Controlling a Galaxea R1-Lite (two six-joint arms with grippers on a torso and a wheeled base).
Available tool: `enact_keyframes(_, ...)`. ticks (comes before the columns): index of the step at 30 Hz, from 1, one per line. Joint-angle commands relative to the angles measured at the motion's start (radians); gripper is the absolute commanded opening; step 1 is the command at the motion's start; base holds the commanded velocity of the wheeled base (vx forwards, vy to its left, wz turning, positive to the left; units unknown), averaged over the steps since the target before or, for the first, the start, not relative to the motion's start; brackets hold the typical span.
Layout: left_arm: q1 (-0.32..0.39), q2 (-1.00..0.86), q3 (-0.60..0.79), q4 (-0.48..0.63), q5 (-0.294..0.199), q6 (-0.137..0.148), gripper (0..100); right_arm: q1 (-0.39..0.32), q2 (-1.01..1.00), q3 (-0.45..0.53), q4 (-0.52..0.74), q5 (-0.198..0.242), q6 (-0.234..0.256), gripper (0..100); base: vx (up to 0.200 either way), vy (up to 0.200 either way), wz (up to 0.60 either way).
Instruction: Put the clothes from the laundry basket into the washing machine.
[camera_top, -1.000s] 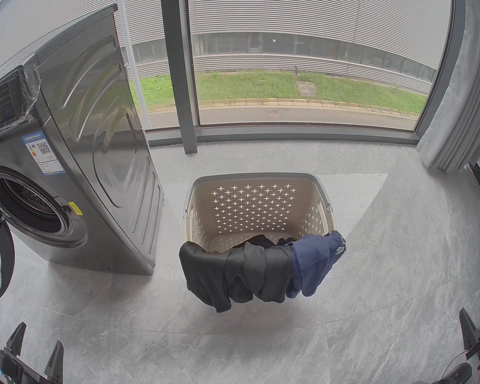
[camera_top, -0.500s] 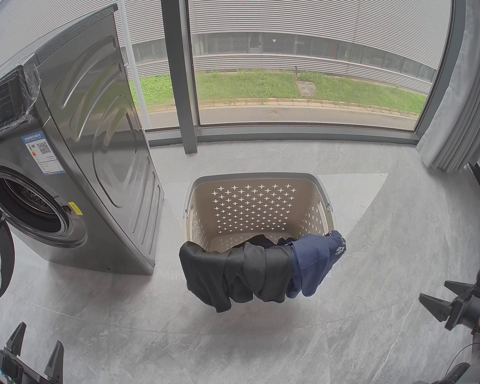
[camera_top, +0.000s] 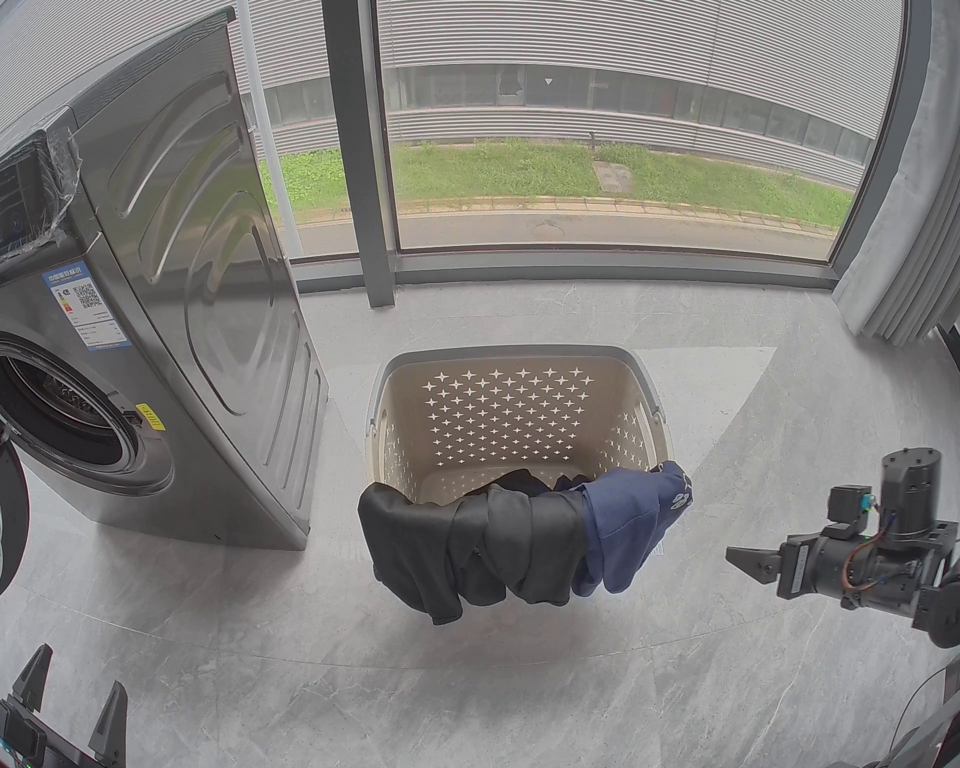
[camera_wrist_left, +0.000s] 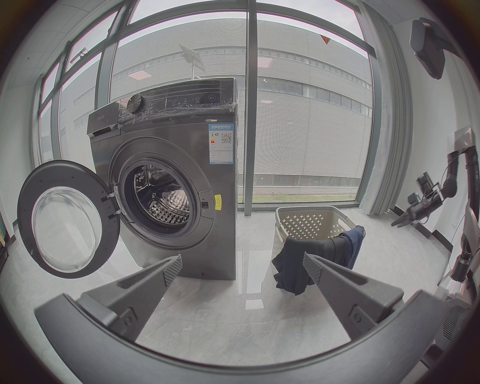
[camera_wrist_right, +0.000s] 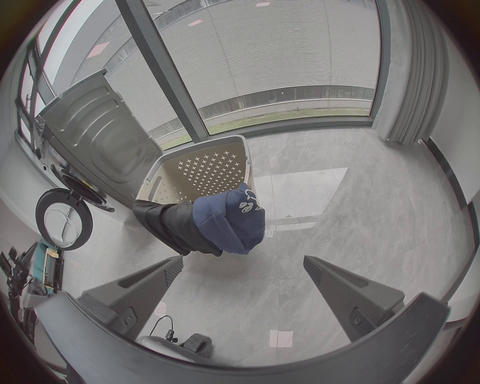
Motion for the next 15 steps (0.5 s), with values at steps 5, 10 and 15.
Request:
enact_keyframes(5,0.0,-0.018,0.018,0.0,0.001,0.0,100,0.047,0.399,-0.137,-0.157,-0.025,0.035,100,0.0,0.0,0.0)
enact_keyframes(10,0.0,-0.018,0.018,0.0,0.001,0.002,100,0.057,0.458,-0.203,-0.165,-0.025,0.035,100,0.0,0.0,0.0)
enact_keyframes(15,0.0,-0.018,0.018,0.0,0.001,0.002,100,0.057,0.514,-0.262,-0.166,-0.027,0.037,100,0.0,0.0,0.0)
